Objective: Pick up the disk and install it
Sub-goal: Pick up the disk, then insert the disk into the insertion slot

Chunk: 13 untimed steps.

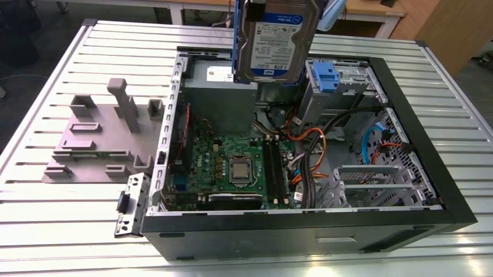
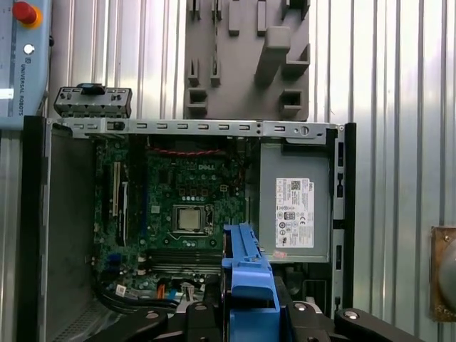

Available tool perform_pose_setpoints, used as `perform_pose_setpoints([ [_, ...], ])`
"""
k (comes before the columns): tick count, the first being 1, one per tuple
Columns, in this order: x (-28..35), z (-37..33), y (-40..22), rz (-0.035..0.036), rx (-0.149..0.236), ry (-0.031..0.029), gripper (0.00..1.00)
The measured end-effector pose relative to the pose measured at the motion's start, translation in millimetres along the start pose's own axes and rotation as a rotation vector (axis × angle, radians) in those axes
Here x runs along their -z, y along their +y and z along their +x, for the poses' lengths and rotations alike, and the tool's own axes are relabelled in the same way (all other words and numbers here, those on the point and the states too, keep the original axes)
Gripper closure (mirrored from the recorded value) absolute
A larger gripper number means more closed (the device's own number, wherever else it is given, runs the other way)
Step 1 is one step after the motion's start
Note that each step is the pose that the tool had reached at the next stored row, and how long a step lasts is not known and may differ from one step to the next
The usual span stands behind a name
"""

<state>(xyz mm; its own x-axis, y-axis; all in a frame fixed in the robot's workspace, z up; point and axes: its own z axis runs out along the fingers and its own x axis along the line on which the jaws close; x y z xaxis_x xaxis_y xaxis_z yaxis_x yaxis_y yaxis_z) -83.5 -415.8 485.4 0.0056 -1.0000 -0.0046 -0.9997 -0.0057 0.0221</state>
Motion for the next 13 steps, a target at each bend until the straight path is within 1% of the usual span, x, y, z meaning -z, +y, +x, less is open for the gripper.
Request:
perform_pose_setpoints([
  [4, -0.1, 0.0, -2.0, 0.0000, -0.001, 0.0000, 0.63],
  [7, -0.1, 0.4, -2.0, 0.0000, -0.001, 0.0000, 0.63],
  [13, -0.1, 4.5, -2.0, 0.0000, -0.001, 0.0000, 0.63],
])
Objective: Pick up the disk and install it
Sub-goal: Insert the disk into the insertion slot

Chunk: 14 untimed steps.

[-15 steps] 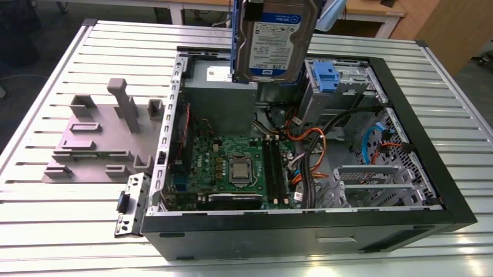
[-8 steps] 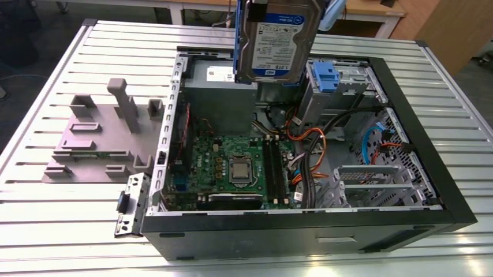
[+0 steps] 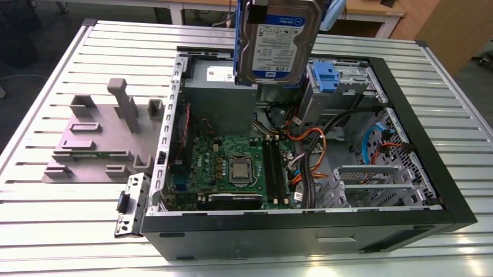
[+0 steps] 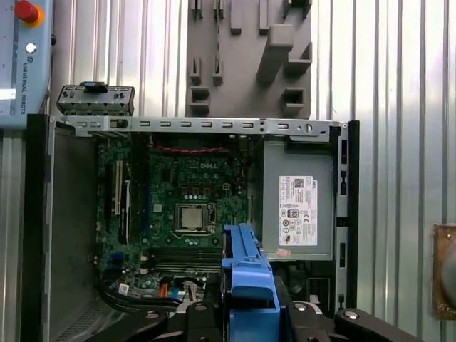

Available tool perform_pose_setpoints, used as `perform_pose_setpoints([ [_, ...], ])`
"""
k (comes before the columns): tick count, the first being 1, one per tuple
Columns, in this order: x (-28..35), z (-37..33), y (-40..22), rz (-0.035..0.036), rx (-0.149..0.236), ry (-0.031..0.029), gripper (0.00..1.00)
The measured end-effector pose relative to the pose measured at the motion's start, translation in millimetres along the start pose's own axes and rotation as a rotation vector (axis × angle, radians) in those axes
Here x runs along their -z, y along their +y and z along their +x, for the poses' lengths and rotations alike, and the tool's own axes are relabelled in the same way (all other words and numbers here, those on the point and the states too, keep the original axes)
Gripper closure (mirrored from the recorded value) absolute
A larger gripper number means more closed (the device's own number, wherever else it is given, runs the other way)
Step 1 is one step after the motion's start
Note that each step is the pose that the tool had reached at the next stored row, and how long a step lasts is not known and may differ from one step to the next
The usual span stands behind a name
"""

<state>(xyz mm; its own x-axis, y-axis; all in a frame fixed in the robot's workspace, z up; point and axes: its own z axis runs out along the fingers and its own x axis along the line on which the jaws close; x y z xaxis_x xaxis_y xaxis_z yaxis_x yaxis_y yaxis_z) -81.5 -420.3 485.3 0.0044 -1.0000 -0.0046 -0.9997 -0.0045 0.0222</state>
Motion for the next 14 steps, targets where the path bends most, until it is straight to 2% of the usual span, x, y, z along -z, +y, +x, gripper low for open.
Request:
perform_pose_setpoints([
  [7, 0.0, 2.8, -0.8, 0.0000, 0.000, 0.0004, 0.63],
  [14, 0.1, 2.9, -8.8, 0.0000, 0.000, 0.0003, 0.63],
])
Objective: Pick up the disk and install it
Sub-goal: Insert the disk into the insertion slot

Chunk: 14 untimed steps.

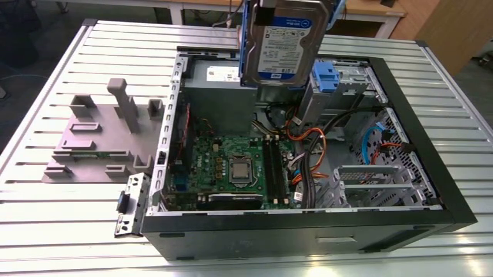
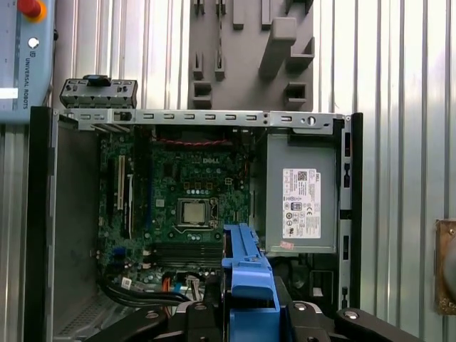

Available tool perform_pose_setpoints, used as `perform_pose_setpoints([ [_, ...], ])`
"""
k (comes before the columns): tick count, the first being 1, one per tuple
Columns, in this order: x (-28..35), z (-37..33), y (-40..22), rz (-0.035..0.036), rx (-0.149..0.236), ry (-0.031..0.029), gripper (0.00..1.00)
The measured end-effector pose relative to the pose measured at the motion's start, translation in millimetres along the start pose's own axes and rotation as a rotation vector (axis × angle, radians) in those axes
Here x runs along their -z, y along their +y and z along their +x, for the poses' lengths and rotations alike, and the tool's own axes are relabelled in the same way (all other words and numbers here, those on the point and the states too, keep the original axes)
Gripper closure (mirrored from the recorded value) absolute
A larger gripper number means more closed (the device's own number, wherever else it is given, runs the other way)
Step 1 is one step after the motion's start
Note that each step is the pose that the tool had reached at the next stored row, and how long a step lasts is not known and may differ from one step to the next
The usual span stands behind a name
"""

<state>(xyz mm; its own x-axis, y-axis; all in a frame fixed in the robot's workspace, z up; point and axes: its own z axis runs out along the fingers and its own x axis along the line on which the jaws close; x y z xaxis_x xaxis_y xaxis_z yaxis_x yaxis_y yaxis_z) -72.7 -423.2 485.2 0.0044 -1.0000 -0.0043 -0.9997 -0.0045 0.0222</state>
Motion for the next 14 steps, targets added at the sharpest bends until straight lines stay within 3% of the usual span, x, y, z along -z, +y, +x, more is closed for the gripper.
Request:
perform_pose_setpoints([
  [7, -0.1, 1.3, -2.1, 0.0000, 0.000, 0.0014, 0.63],
  [14, -0.6, 14.9, -2.0, 0.0000, 0.000, 0.0039, 0.63],
])
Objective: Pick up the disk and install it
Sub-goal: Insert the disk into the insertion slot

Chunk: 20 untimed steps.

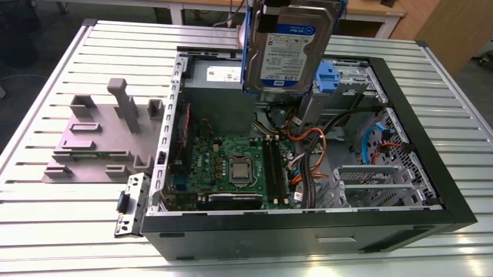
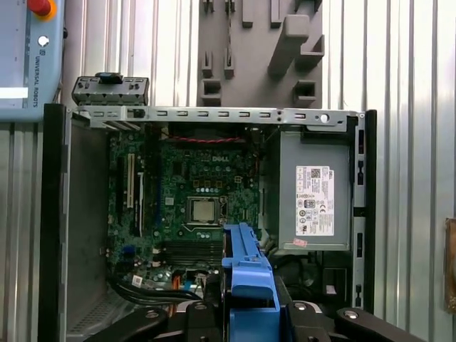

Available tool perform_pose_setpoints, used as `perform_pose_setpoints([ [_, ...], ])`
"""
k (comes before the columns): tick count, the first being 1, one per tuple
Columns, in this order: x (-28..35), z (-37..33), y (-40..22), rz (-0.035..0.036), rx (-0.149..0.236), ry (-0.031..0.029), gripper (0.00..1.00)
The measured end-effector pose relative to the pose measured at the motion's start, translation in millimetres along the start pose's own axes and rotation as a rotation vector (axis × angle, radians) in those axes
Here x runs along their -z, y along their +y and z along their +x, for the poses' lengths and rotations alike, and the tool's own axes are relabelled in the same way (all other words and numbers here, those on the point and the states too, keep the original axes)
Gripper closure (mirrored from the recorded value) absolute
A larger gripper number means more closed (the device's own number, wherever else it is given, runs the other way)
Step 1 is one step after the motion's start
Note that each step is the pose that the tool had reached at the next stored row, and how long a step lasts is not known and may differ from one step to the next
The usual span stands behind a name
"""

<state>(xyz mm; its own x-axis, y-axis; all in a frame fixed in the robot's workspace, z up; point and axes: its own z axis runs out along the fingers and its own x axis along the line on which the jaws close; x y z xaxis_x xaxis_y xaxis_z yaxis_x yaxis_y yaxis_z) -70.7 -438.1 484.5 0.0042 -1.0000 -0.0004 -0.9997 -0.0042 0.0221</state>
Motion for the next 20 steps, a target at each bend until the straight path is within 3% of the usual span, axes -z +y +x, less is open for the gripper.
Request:
perform_pose_setpoints([
  [20, -2.3, 29.9, -0.1, 0.0000, -0.005, -0.0002, 0.63],
])
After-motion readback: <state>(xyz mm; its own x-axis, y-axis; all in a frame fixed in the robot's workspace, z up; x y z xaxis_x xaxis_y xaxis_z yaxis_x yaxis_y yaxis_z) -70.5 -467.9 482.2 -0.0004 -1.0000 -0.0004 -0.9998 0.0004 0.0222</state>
